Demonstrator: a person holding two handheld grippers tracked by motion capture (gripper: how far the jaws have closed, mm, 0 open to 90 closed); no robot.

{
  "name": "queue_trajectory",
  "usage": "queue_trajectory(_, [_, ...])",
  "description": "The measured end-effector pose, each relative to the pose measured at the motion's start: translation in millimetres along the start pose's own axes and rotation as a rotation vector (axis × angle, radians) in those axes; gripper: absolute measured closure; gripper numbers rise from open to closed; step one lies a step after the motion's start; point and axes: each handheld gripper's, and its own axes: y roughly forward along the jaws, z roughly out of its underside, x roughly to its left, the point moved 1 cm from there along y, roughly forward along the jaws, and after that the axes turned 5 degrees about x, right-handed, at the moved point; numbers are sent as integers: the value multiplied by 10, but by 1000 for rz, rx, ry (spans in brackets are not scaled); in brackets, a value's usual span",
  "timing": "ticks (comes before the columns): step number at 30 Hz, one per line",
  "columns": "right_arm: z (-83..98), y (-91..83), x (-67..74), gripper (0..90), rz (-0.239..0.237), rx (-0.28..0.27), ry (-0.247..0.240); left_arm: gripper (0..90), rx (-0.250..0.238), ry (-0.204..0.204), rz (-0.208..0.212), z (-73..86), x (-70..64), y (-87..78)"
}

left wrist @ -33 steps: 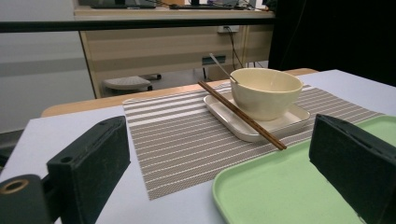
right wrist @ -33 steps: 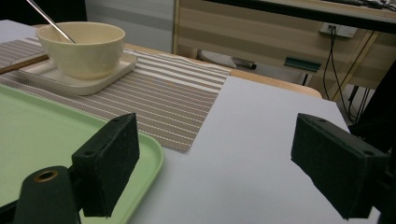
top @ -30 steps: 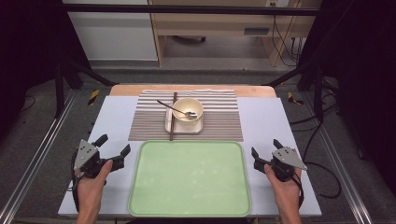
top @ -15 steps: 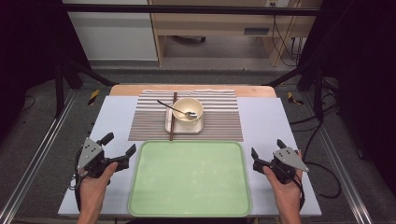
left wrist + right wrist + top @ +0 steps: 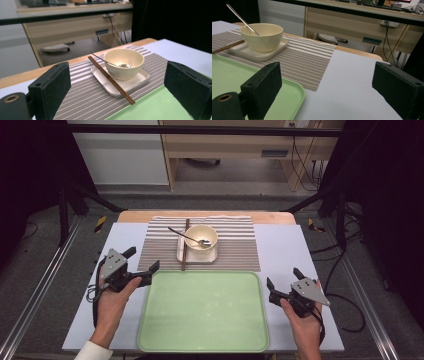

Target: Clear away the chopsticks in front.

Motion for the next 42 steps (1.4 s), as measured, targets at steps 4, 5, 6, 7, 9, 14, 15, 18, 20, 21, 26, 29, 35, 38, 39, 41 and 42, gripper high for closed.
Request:
queue_trajectory(4, [3,-6,-15,93,2,8,6,85,60,27,12,-64,-18,191])
queue_trajectory(5, [2,-3,-15,93,2,10,3,89,79,41,20,-79,-22,244])
queue_trajectory(6, [-2,-1,-15,93,5,12,-2,93,95,54,25,-91,-26,296])
queue_trajectory(7, [-5,3,-14,94,6,14,-1,103,112,64,28,-100,-35,355])
queue_trajectory(9, [-11,10,-6,94,3,18,-2,112,143,82,37,-109,-47,459])
queue_trajectory(14, [-20,46,36,95,1,32,-25,134,204,99,66,-143,-76,656])
queue_trajectory(15, [-23,57,47,95,-1,34,-34,144,211,105,66,-161,-81,687])
queue_trajectory(18, [-31,92,66,97,5,47,-60,174,234,126,67,-201,-91,769])
queue_trajectory(20, [-35,107,60,98,10,46,-56,179,241,127,61,-213,-94,823])
queue_trajectory(21, [-38,106,55,99,18,45,-55,184,239,119,61,-212,-98,854])
queue_trajectory(26, [-18,65,14,108,50,56,-45,204,267,126,69,-150,-111,1016])
queue_trajectory(29, [-7,36,-2,117,65,63,-33,214,273,113,57,-108,-128,1087])
queue_trajectory(35, [-17,-5,35,135,72,64,-43,270,275,133,16,-105,-130,1095])
queue_trajectory(38, [-26,-11,53,150,60,64,-48,291,285,131,-12,-98,-133,1108])
queue_trajectory(39, [-31,-18,59,155,51,63,-46,291,293,129,-14,-91,-132,1115])
queue_trajectory(41, [-36,-24,74,157,46,64,-54,307,311,113,-15,-70,-134,1123])
queue_trajectory(42, [-36,-22,80,158,44,63,-55,319,323,105,-12,-61,-134,1129])
